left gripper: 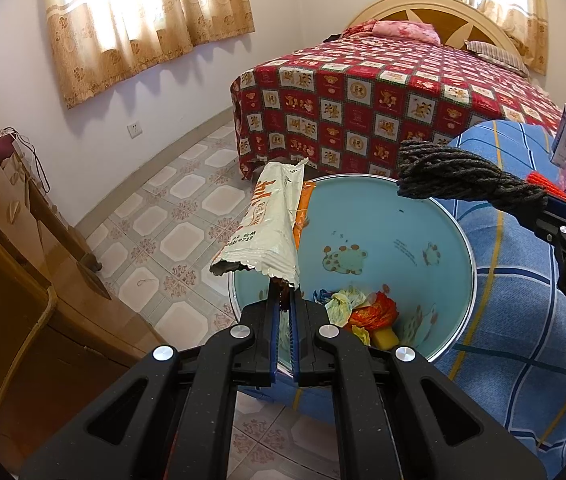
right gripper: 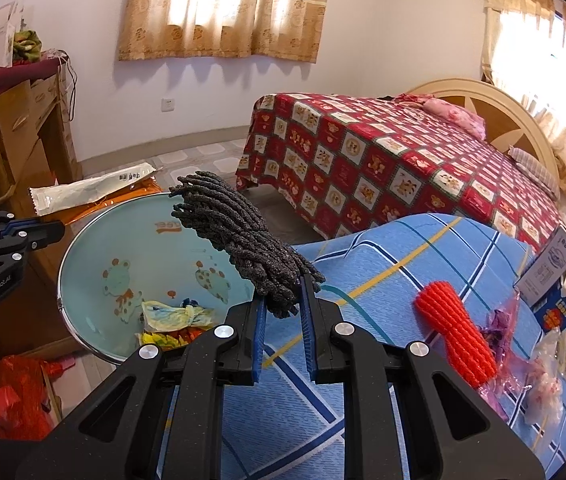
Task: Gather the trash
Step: 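Carry the snack packet and black scrubber in both tools over the bin, then open both tools to drop the packet and scrubber into the bin, then close the right tool on the clear plastic bag while the left tool returns to the table, then close the left tool on the red mesh sleeve and lift it, then carry the red mesh sleeve and clear bag in both tools over the bin, then open both tools to drop the red sleeve and clear bag into the bin, then move both tools back to the table and close the left tool on the purple wrapper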
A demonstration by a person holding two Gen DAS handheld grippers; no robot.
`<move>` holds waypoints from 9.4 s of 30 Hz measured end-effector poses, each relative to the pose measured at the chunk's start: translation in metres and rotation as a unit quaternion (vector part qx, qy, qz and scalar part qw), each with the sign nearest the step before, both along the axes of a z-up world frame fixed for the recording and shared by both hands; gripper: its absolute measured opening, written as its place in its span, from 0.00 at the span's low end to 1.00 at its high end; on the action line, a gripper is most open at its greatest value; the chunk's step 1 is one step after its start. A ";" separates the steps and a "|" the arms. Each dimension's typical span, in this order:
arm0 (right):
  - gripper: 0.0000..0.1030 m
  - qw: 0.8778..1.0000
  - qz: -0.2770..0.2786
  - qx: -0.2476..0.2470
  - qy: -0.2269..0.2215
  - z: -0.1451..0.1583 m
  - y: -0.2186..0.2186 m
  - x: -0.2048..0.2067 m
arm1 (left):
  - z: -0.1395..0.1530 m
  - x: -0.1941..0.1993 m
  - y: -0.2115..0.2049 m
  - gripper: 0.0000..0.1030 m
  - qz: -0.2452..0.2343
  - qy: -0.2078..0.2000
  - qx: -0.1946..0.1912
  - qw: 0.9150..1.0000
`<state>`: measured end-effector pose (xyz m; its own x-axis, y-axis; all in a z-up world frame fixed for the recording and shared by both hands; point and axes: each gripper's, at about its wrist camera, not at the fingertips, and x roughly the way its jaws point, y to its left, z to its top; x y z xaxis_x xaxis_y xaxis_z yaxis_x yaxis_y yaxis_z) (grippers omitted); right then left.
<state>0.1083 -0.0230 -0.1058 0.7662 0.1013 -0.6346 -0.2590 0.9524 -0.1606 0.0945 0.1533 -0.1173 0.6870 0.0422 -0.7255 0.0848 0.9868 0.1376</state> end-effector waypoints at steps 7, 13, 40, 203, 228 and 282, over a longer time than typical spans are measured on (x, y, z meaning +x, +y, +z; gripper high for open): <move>0.17 1.000 0.011 0.000 0.005 -0.001 0.004 0.001 | -0.001 -0.001 0.000 0.05 -0.006 0.001 -0.003 1.000; 0.30 1.000 0.018 0.009 0.017 -0.008 0.004 0.002 | -0.004 -0.004 -0.007 0.33 -0.016 0.002 -0.004 1.000; 0.54 0.955 -0.291 0.062 -0.007 -0.004 -0.263 -0.112 | -0.024 -0.003 -0.121 0.78 -0.070 0.034 0.021 0.997; 0.15 0.999 0.031 0.015 0.005 -0.010 0.002 0.006 | -0.013 0.017 0.010 0.15 0.020 0.058 0.015 0.998; 0.31 0.997 0.062 0.031 0.016 -0.016 0.013 0.008 | -0.009 0.014 -0.014 0.27 -0.006 0.050 0.005 0.999; 0.72 0.969 -0.232 0.072 0.053 -0.027 -0.212 -0.089 | -0.016 0.006 -0.154 0.94 -0.071 0.043 0.017 0.996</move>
